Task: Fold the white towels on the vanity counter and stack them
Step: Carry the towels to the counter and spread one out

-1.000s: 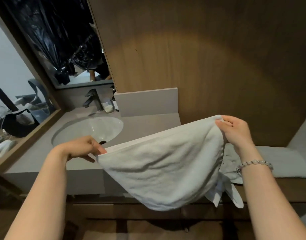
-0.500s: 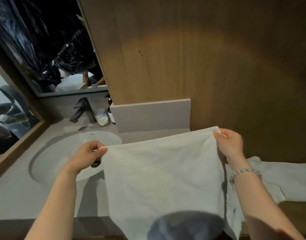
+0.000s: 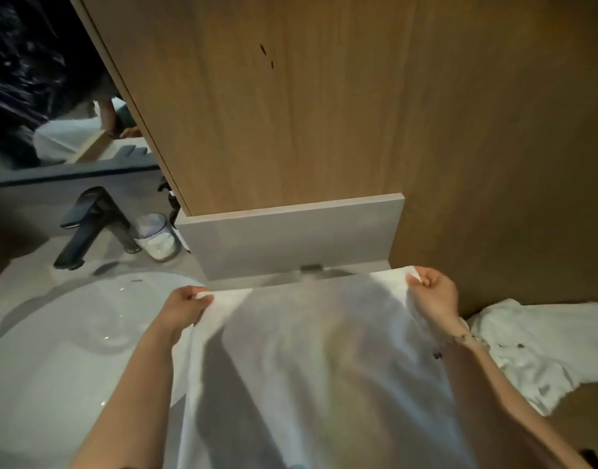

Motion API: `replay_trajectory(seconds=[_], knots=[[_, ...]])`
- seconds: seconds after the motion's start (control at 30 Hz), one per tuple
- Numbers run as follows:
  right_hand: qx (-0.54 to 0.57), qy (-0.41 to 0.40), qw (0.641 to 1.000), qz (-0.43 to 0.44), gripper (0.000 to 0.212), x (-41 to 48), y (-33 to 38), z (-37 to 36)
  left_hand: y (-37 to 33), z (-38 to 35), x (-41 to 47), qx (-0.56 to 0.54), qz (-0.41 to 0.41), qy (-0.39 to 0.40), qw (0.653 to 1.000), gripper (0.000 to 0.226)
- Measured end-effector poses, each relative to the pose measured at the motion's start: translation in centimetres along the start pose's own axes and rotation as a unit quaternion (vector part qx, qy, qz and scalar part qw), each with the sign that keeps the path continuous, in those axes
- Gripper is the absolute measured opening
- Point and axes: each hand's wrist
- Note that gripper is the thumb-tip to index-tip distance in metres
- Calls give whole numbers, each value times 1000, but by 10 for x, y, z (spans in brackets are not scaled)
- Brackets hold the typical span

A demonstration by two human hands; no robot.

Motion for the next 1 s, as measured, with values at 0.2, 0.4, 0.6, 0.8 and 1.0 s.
replay_trajectory(seconds=[0.2,0.4,0.6,0.8,1.0], knots=[[1,15,1000,8,15,22,6,-17,2,-14,24,-75,26,-65,995,24],[19,16,1000,-10,16,36,-3,-31,5,-32,37,-159,69,-154,973,27],[-16,-51,998,10,22,43,-4,-45,3,-38,46,-194,86,-172,962,30],[-50,-119,990,53,18,38,-1,-49,0,-41,38,-23,22,-221,975,26],[-137,-112,981,80,25,36,2,-52,3,-43,22,75,-35,-245,966,31]])
Point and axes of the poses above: each hand's wrist, its own x-axis towards the middle knuckle, its own z-axis out of the back of the hand, y = z × x, and after that the axes turned 6 degrees about -x, right-handed
